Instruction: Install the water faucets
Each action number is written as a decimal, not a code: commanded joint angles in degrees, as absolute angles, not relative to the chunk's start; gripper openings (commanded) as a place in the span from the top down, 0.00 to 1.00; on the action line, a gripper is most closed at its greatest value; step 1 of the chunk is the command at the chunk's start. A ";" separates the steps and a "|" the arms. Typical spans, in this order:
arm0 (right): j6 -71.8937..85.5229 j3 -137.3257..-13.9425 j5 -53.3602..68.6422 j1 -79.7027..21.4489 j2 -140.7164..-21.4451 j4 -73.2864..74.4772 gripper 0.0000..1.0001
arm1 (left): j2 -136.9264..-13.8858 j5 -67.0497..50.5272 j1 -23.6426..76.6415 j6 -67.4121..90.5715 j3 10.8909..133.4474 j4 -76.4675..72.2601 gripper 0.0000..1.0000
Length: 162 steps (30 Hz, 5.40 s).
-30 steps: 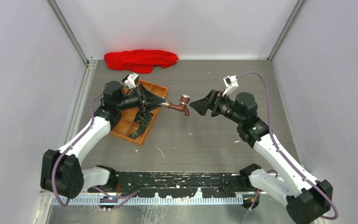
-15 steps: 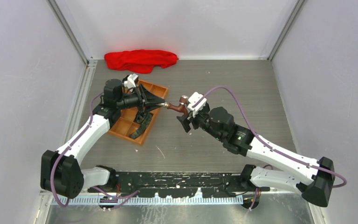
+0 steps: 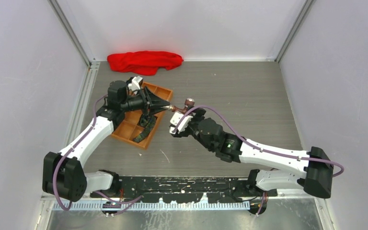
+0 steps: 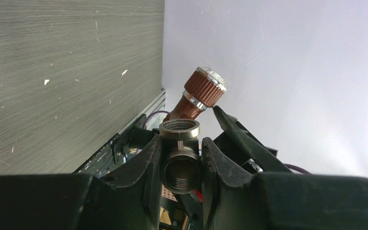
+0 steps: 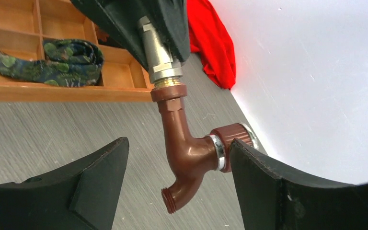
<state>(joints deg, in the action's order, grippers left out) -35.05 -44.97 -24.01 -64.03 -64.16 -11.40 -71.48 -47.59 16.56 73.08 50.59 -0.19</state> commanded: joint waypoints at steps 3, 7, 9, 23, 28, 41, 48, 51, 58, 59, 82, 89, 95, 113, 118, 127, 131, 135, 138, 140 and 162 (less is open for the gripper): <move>-39.43 -45.28 -27.33 -64.07 -67.79 -19.18 0.15 | -71.89 -50.06 16.70 73.65 54.27 -2.94 1.00; -39.78 -45.58 -29.83 -63.64 -71.73 -20.22 0.17 | -72.07 -50.99 16.70 73.83 54.74 -3.42 1.00; -38.49 -45.86 -30.64 -63.23 -73.08 -20.36 0.19 | -72.07 -51.29 16.70 73.83 54.77 -3.58 1.00; -25.97 -48.39 -18.81 -56.95 -72.15 -11.42 0.67 | -71.76 -52.92 16.75 73.57 54.96 -4.56 1.00; -20.11 -49.51 -8.29 -55.32 -70.07 -8.29 0.86 | -72.06 -53.25 16.70 73.26 54.59 -4.83 1.00; 22.15 -54.09 51.05 -34.49 -70.87 -6.83 0.99 | -77.17 -58.41 16.63 68.26 54.41 -8.08 1.00; 59.17 -47.21 63.09 -32.07 -74.84 -34.94 0.96 | -79.48 -59.65 16.61 66.71 54.63 -10.04 1.00; 58.43 -47.18 62.91 -31.36 -73.86 -33.85 0.48 | -79.69 -59.23 16.46 66.86 54.50 -10.41 1.00; 41.91 -50.09 55.30 -30.45 -70.26 -11.09 0.06 | -78.76 -57.65 15.51 69.72 52.97 -13.18 1.00; 42.26 -49.53 54.93 -30.35 -69.86 -11.60 0.04 | -78.49 -57.41 15.35 69.82 52.71 -13.18 1.00; 58.34 -25.28 26.77 -35.66 -62.36 -43.96 0.00 | -79.20 -51.42 14.80 80.49 46.77 -27.87 1.00; 56.55 -24.44 22.79 -36.12 -63.88 -47.51 0.00 | -78.67 -50.61 14.85 80.42 46.32 -27.42 1.00; 59.29 -26.60 25.44 -39.72 -69.46 -55.03 0.00 | -78.45 -49.77 14.79 78.12 46.80 -24.09 1.00; 38.78 -41.23 17.46 -40.87 -61.03 -28.63 0.00 | -78.24 -51.21 14.85 70.75 49.07 -15.14 1.00; 31.95 -45.39 17.75 -40.89 -59.98 -19.70 0.00 | -77.38 -51.41 14.83 69.64 49.86 -12.42 1.00; 19.54 -42.39 11.78 -41.08 -54.57 -12.20 0.00 | -76.67 -51.99 14.78 69.96 50.64 -11.24 1.00; 9.83 -38.56 9.82 -41.38 -52.79 -12.99 0.00 | -76.51 -53.77 14.77 69.87 51.62 -10.81 1.00; 5.52 -39.81 13.46 -41.37 -56.12 -11.28 0.03 | -76.99 -56.64 14.81 69.92 52.46 -10.90 1.00; 7.59 -40.46 14.22 -41.23 -58.80 -12.70 0.13 | -77.35 -58.11 14.81 69.79 52.58 -10.90 1.00; 9.05 -40.92 14.22 -40.93 -60.19 -13.97 0.24 | -77.45 -58.77 14.81 69.74 52.60 -10.98 1.00; 88.27 -31.73 47.80 -25.92 -82.67 -75.27 0.29 | -76.17 -58.79 14.84 68.22 51.38 -13.18 1.00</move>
